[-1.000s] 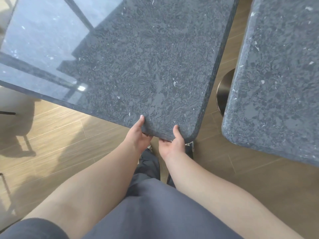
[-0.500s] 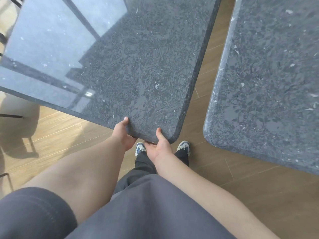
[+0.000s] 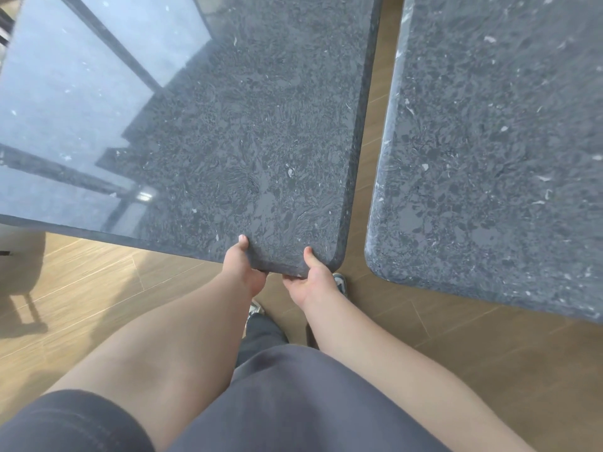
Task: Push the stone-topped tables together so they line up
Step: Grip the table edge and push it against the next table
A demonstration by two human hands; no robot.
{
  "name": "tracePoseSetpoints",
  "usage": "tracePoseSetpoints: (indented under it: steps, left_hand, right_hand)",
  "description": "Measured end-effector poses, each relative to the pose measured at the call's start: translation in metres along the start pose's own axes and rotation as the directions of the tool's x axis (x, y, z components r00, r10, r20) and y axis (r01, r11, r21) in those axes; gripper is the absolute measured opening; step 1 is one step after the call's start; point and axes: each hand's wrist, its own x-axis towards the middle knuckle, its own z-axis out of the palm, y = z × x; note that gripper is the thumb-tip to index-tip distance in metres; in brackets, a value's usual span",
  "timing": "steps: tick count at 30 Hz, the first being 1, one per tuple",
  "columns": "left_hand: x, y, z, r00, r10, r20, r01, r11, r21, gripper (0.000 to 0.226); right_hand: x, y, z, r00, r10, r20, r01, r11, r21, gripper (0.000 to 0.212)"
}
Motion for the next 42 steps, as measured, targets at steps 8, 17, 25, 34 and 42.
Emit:
tracePoseSetpoints:
  steps: [8, 17, 25, 34, 42]
  left_hand:
    - [0.002, 0.012, -0.019, 0.994, -0.043, 0.101, 0.039, 0.998, 0.041, 0.034]
    - [0.001, 0.009, -0.016, 0.998, -0.013, 0.060, 0.010, 0.999, 0.048, 0.041]
    - [-0.010, -0.001, 0.002, 0.998, 0.012, -0.054, -0.011, 1.000, 0.008, 0.048]
    - [-0.021, -0.029, 0.036, 1.000, 0.003, -0.001, -0.003, 0.999, -0.045, 0.044]
    - [-0.017, -0.027, 0.026, 0.994, 0.007, 0.109, -0.002, 0.999, -0.052, 0.031]
  right_hand:
    - [0.005, 0.023, 0.003, 0.982, -0.187, -0.030, 0.188, 0.982, 0.024, 0.043]
    - [0.006, 0.015, -0.004, 0.990, -0.140, 0.005, 0.140, 0.990, -0.018, 0.054]
    - [0.006, -0.026, -0.022, 0.993, 0.068, 0.100, -0.054, 0.989, -0.137, 0.052]
    - [0.007, -0.074, -0.029, 0.993, 0.047, 0.104, -0.028, 0.985, -0.170, 0.053]
    - [0.003, -0.068, -0.029, 0.993, -0.024, 0.114, 0.051, 0.970, -0.239, 0.053]
